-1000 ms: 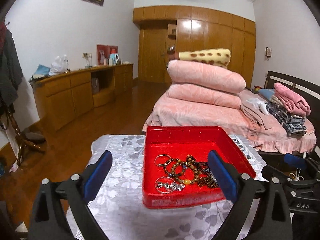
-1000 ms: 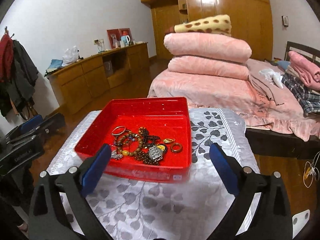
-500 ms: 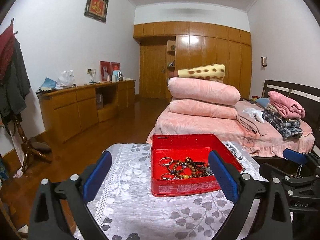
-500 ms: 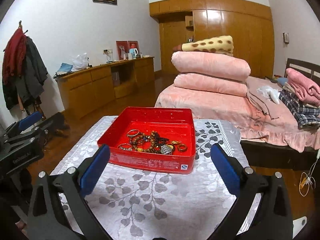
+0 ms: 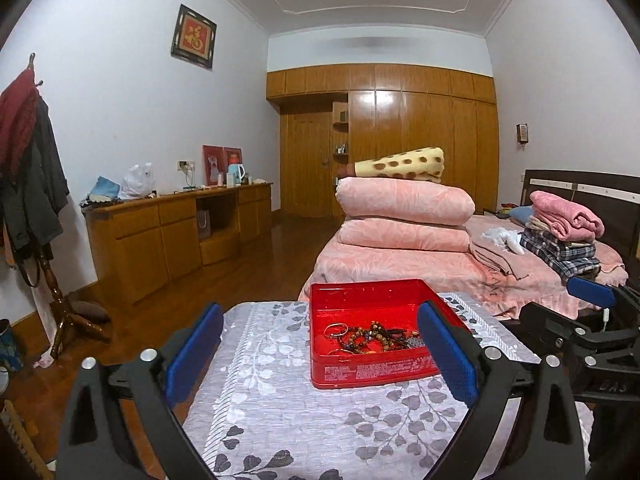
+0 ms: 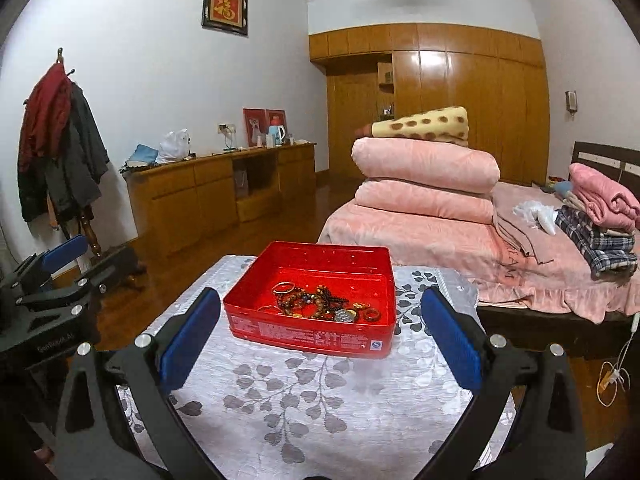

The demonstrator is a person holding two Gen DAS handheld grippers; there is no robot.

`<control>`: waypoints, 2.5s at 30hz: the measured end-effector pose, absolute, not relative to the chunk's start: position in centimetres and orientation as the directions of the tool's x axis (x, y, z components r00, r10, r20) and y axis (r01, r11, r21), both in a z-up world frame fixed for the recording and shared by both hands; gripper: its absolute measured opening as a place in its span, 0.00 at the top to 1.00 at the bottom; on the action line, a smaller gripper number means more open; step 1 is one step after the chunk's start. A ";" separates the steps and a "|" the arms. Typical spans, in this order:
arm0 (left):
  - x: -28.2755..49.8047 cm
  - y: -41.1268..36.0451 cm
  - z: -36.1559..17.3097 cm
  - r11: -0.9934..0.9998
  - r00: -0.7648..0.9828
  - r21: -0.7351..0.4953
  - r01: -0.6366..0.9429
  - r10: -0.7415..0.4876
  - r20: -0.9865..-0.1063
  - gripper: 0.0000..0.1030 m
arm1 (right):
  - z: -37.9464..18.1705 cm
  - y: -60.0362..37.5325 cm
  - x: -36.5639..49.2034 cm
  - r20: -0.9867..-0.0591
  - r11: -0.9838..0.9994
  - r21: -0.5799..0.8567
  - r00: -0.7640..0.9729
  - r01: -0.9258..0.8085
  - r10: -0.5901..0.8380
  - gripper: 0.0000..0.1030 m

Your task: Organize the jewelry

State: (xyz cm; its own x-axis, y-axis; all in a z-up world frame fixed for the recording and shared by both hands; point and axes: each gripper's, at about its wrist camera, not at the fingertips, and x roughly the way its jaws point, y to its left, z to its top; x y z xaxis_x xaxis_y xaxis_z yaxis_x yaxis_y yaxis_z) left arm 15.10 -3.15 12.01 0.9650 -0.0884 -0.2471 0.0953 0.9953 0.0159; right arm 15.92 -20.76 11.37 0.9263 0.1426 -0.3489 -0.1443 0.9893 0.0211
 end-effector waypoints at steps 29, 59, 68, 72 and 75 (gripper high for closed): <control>12.7 -3.3 12.4 0.993 0.969 0.015 0.119 -0.113 -0.221 0.07 | 12.4 -20.7 14.2 -0.308 0.988 0.018 0.940 -0.151 0.150 0.05; 12.6 -3.4 12.7 0.993 0.969 0.013 0.116 -0.110 -0.223 0.07 | 12.3 -20.8 14.2 -0.307 0.988 0.018 0.940 -0.151 0.149 0.05; 12.6 -3.3 12.6 0.993 0.968 0.013 0.115 -0.109 -0.226 0.07 | 12.3 -20.9 14.2 -0.307 0.988 0.018 0.940 -0.153 0.151 0.05; 12.7 -3.3 12.5 0.993 0.968 0.013 0.114 -0.109 -0.227 0.07 | 12.3 -20.9 14.2 -0.308 0.988 0.019 0.940 -0.152 0.150 0.05; 12.7 -3.3 12.5 0.993 0.967 0.012 0.116 -0.110 -0.229 0.07 | 12.3 -20.9 14.1 -0.307 0.988 0.019 0.940 -0.152 0.150 0.05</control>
